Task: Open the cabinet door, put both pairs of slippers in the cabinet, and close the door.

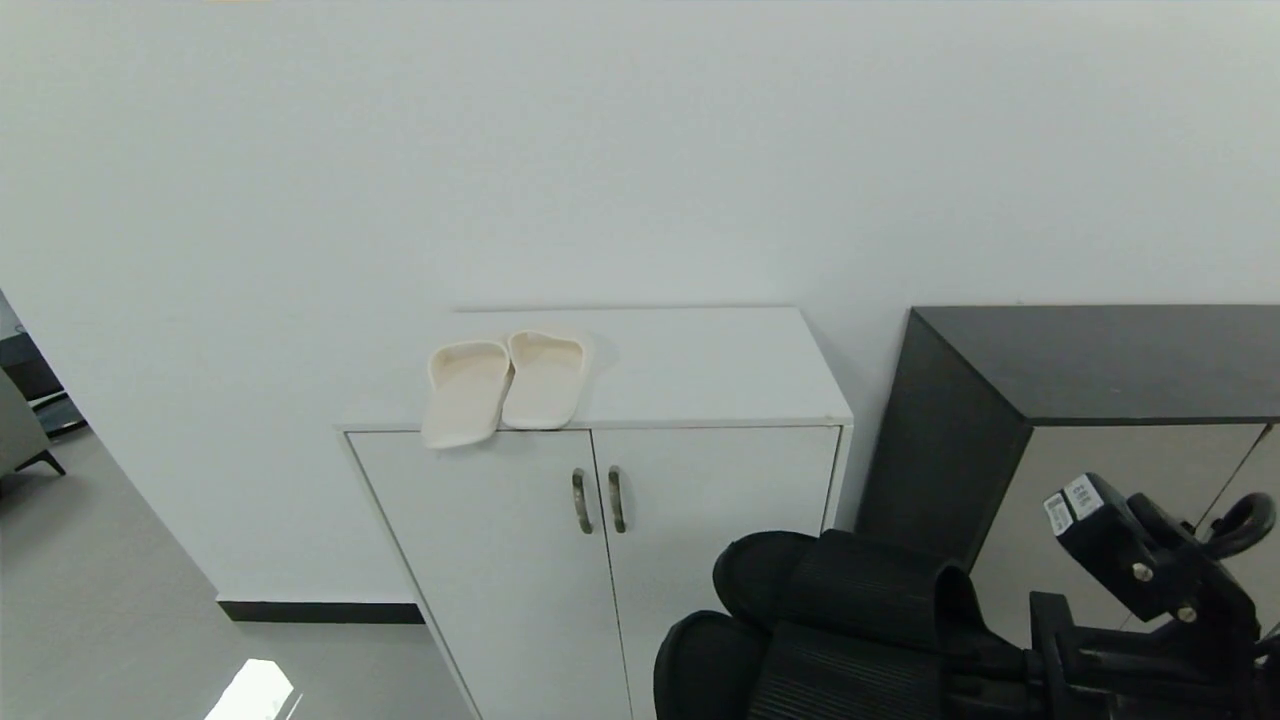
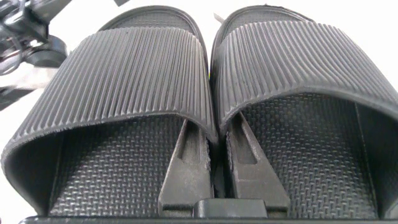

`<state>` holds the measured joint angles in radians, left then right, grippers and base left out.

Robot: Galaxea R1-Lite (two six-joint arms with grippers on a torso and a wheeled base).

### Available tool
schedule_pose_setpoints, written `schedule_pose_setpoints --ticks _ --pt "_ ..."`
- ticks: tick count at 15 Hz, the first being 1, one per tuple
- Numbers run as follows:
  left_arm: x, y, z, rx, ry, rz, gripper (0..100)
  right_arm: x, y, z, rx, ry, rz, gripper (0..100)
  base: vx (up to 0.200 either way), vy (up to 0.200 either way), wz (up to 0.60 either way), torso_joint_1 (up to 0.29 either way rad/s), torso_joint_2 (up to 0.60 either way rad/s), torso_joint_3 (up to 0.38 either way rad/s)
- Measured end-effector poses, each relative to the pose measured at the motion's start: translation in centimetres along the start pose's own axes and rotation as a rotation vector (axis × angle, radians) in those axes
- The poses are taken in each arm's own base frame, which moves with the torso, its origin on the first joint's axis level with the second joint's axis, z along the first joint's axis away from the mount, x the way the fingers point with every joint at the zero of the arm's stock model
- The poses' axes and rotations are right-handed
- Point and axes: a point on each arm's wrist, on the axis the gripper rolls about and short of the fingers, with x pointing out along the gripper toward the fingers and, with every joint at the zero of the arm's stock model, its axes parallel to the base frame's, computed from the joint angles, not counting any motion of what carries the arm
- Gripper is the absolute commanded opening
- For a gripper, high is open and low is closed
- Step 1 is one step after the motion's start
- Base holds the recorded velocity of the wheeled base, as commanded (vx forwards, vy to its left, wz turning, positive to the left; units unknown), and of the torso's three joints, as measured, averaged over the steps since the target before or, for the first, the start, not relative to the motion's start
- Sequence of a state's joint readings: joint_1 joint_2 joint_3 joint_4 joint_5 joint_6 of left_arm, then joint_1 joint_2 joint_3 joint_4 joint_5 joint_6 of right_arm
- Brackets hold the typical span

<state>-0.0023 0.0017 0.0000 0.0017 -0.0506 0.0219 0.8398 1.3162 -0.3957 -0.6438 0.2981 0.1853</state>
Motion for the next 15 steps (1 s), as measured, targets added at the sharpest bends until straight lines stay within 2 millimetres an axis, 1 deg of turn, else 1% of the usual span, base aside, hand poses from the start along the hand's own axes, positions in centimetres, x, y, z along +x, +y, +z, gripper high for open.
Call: schedule_pose_setpoints --ticks 11,12,15 --pt "0.00 -0.01 0.00 -0.021 0.000 -0.004 0 -0.06 -0.44 -0.24 0.010 0.007 -0.021 0 0.000 0.000 0.00 -0.221 0.51 0.285" --pt "0.00 -0.03 0.00 -0.022 0.000 -0.013 100 -0.05 -0.46 -0.24 0.010 0.007 -0.022 0 0.000 0.000 0.00 -0.207 0.49 0.281" --pt "0.00 -0.03 0.00 -0.023 0.000 -0.015 100 0.06 -0.52 -0.36 0.013 0.015 -0.023 0 0.000 0.000 0.00 -0.193 0.48 0.295"
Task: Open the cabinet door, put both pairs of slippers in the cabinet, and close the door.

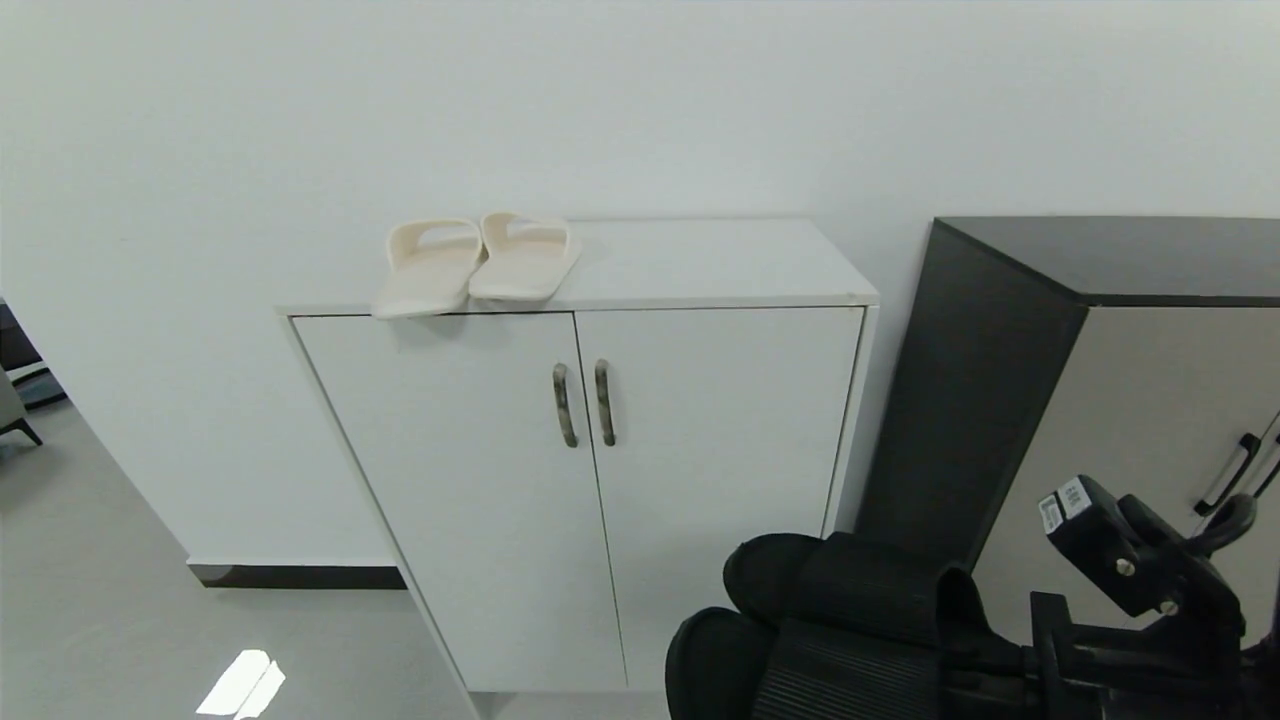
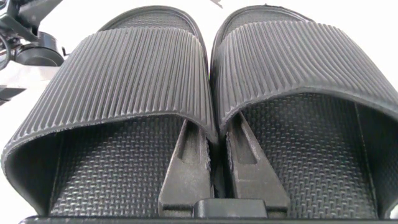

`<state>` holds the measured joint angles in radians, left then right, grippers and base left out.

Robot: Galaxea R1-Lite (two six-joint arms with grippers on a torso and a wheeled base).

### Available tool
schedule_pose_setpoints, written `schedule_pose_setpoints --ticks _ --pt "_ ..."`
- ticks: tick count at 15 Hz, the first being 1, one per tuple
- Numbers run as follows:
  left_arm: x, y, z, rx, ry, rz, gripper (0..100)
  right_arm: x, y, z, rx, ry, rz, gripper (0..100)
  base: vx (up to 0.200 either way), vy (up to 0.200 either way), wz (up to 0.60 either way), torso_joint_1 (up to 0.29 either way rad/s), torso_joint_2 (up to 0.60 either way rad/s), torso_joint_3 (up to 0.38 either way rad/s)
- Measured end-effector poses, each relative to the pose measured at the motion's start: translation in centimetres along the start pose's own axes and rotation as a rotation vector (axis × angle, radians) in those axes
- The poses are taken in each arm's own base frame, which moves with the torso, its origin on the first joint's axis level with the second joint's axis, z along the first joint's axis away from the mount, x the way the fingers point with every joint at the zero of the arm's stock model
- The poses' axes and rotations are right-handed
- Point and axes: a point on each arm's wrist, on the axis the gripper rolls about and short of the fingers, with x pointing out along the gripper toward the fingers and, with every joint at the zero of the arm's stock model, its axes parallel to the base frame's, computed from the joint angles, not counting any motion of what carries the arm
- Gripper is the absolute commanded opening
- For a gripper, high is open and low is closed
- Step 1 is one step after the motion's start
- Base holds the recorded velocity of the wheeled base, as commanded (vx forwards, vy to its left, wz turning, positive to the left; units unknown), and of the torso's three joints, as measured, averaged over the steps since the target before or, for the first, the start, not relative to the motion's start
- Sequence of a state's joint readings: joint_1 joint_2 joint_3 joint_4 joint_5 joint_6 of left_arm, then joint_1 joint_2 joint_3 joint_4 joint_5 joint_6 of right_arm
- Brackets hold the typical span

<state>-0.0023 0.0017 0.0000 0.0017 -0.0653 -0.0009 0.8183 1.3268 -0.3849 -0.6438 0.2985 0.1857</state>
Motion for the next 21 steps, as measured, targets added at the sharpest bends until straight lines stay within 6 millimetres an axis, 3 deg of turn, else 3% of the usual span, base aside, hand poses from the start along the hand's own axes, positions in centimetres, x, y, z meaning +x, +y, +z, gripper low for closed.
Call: schedule_pose_setpoints --ticks 9,11,14,17,21 --pt "0.0 0.1 0.1 0.004 -0.003 0.042 100 0.1 0.0 0.0 -0.002 0.002 0.001 0 0.000 0.000 0.00 -0.153 0.46 0.302" --pt "-0.3 0.1 1.8 -0.003 -0.047 0.048 100 0.1 0.0 0.0 -0.003 0.005 0.002 0 0.000 0.000 0.00 -0.080 0.32 0.237" --pt "0.3 0.0 7.3 -0.059 -0.068 -0.052 100 0.1 0.0 0.0 -0.020 0.002 0.003 0 0.000 0.000 0.00 -0.015 0.07 0.050" --pt "4.5 -0.3 12.8 -0.097 -0.037 -0.244 100 -0.1 0.0 -0.1 -0.057 0.003 0.001 0 0.000 0.000 0.00 0.000 0.00 0.000" --pt "13.3 -2.0 18.2 -0.152 -0.017 -0.466 100 -0.5 0.2 -0.1 -0.066 -0.008 0.007 0 0.000 0.000 0.00 0.000 0.00 0.000"
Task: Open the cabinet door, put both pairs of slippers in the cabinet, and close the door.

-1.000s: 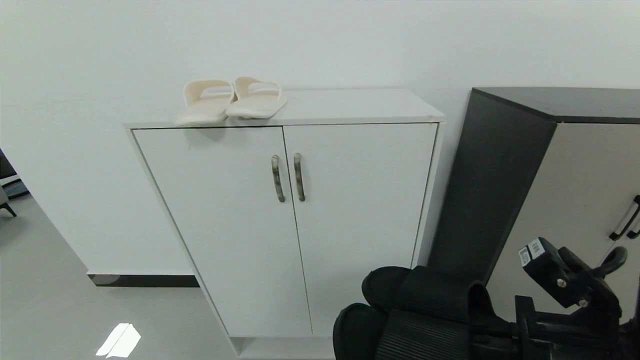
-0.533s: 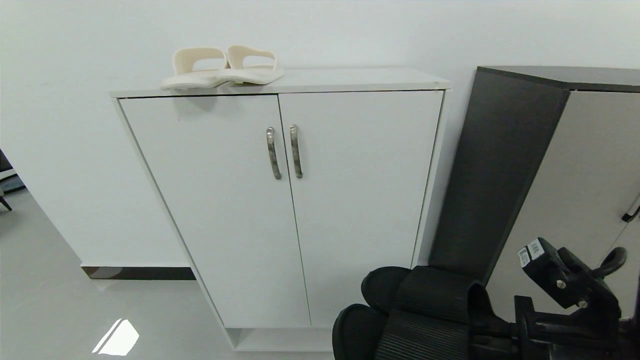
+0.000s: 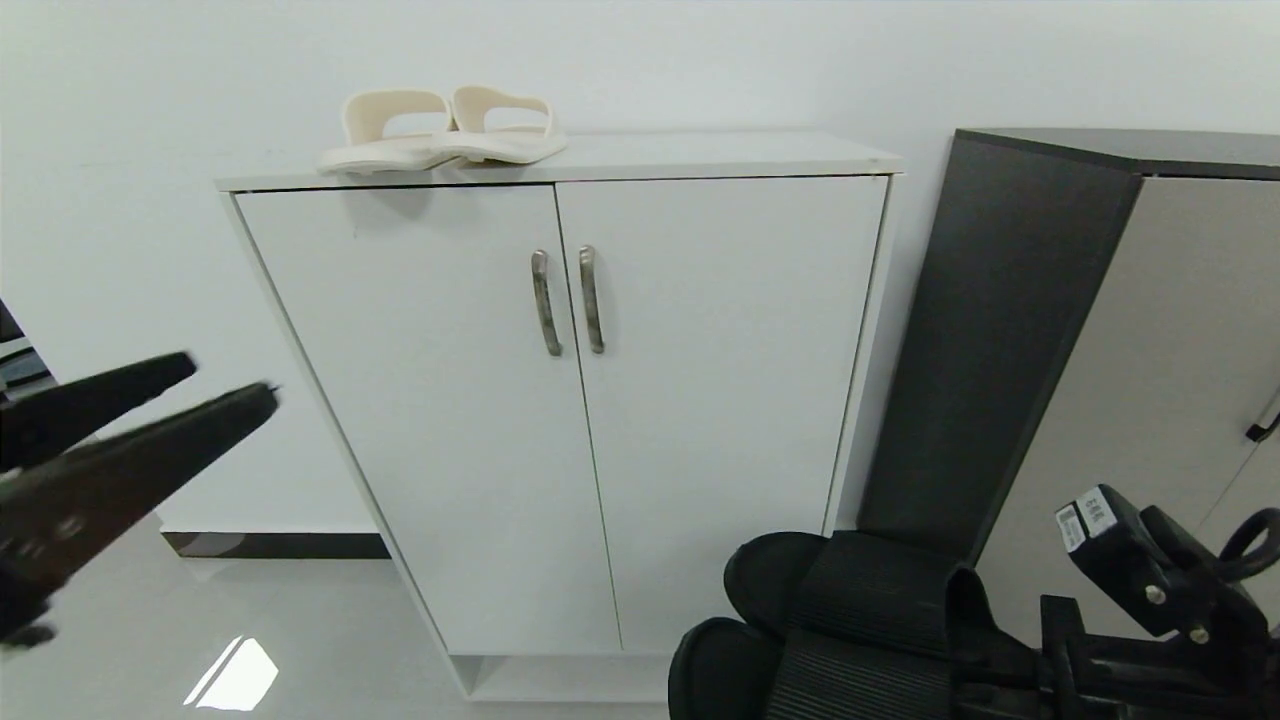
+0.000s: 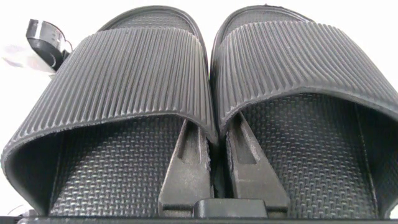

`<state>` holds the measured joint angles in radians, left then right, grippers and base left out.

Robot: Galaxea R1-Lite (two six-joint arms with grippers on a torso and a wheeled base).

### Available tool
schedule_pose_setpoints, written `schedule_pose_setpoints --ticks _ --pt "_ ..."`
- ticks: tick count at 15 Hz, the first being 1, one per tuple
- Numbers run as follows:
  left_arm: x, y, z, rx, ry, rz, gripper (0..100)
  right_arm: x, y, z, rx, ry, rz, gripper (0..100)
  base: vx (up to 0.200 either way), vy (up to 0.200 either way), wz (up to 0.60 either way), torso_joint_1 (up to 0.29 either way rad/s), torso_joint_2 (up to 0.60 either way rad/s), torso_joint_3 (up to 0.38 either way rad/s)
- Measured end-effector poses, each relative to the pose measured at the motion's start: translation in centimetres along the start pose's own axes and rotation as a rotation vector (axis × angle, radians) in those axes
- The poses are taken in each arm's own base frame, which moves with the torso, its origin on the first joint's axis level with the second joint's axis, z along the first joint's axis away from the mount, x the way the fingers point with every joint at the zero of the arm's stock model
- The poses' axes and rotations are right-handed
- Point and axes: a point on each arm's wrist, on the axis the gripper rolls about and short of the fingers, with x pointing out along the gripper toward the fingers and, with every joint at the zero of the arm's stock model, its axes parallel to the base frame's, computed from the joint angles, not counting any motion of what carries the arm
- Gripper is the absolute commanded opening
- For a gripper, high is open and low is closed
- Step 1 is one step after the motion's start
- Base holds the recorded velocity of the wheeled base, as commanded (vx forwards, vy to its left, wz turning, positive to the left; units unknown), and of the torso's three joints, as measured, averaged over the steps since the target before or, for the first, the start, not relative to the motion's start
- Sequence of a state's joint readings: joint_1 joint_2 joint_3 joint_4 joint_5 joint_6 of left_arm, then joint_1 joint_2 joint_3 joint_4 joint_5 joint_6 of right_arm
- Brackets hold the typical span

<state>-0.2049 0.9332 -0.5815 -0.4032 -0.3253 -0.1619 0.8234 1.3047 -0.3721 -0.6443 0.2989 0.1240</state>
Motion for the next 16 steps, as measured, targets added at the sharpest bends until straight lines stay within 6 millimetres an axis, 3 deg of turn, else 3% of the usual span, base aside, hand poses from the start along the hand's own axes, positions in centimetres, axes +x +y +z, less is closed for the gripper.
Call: schedule_pose_setpoints --ticks 3,6,12,16 --pt "6.4 -0.9 2.3 -0.021 0.016 -0.184 100 -0.1 0.1 0.0 -0.034 -0.001 0.004 0 0.000 0.000 0.00 0.000 0.00 0.000" --pt "10.5 -1.5 2.8 -0.124 0.087 -0.357 100 -0.1 0.1 -0.1 -0.034 0.002 0.006 0 0.000 0.000 0.00 0.000 0.00 0.000" --pt "14.9 -1.5 4.0 -0.223 0.182 -0.421 100 0.3 0.0 -0.3 -0.029 0.018 0.005 0 0.000 0.000 0.00 0.000 0.00 0.000" --pt "17.9 0.2 3.3 -0.210 0.203 -0.331 100 0.3 0.0 -0.3 -0.028 0.019 0.005 0 0.000 0.000 0.00 0.000 0.00 0.000"
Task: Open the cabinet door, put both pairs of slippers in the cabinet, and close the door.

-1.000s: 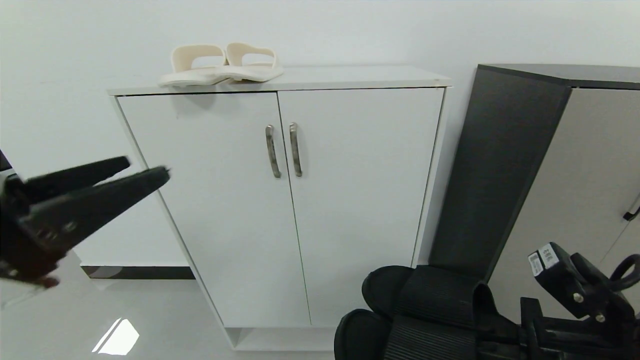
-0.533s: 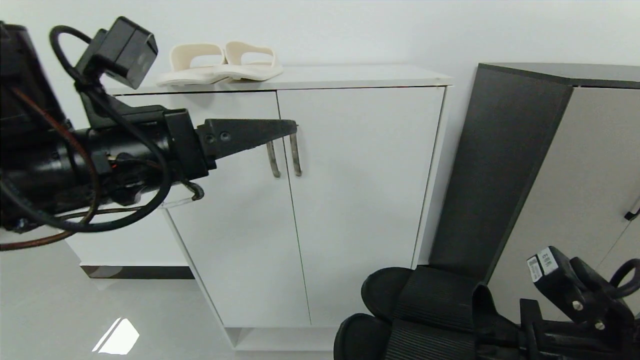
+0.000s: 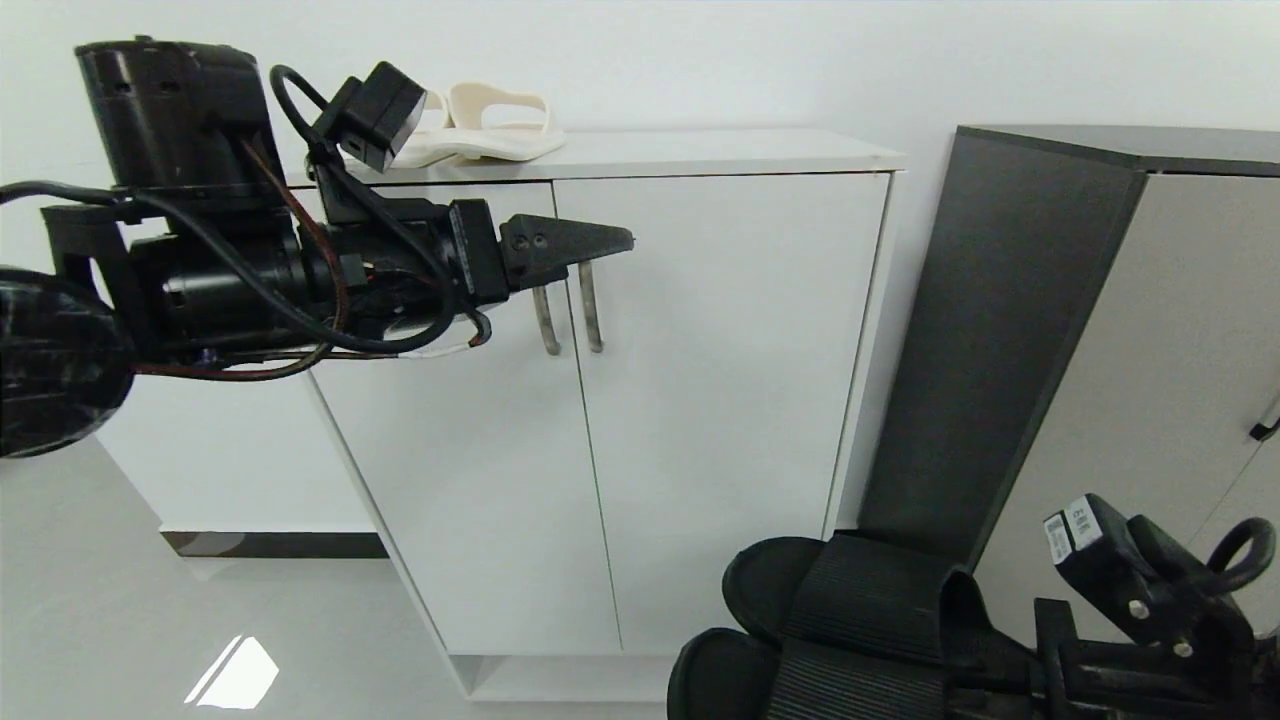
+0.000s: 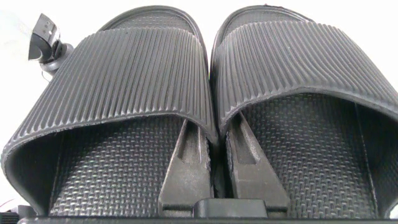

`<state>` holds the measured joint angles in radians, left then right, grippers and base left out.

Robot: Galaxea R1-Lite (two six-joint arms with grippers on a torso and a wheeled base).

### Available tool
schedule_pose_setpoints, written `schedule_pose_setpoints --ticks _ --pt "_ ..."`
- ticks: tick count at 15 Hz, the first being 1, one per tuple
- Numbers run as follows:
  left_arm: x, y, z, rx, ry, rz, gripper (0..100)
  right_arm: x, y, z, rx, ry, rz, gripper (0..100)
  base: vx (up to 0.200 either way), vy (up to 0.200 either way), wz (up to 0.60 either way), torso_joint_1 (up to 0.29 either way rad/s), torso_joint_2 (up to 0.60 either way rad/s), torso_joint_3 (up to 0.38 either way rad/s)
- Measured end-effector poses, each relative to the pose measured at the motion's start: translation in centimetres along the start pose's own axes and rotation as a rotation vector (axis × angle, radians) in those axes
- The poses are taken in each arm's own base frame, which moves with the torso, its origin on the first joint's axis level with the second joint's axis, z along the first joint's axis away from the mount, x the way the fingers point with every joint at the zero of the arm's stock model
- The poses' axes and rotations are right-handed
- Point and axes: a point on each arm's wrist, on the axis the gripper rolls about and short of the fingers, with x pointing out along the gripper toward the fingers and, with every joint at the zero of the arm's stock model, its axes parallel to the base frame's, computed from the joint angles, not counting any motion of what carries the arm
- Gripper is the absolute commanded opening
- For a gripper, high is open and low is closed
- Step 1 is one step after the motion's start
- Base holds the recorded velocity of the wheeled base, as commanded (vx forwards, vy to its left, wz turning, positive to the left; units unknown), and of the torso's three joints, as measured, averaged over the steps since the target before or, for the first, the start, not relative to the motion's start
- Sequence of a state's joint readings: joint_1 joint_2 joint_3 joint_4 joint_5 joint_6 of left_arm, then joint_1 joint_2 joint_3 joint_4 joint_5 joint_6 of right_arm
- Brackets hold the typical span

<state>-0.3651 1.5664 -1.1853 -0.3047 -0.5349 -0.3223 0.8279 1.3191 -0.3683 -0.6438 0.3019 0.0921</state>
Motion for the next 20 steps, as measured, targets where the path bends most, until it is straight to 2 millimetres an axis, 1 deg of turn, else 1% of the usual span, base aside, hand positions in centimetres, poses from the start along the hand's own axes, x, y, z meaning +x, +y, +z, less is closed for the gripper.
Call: schedule_pose_setpoints --ticks 4,7,13,20 --pt "1.0 3.0 -0.4 -0.029 0.017 0.071 100 0.0 0.0 -0.1 0.001 0.002 0.000 0 0.000 0.000 0.00 0.000 0.00 0.000" --pt "2.0 4.5 -0.6 -0.043 0.029 0.092 100 0.0 0.0 -0.1 0.002 0.003 0.000 0 0.000 0.000 0.00 0.000 0.00 0.000" --pt "3.8 5.6 -0.7 -0.048 0.037 0.091 100 0.0 0.0 -0.1 0.003 0.004 0.000 0 0.000 0.000 0.00 0.000 0.00 0.000" --pt "4.9 5.7 -1.2 -0.048 0.048 0.079 100 0.3 -0.1 -0.2 0.003 0.012 0.002 0 0.000 0.000 0.00 0.000 0.00 0.000"
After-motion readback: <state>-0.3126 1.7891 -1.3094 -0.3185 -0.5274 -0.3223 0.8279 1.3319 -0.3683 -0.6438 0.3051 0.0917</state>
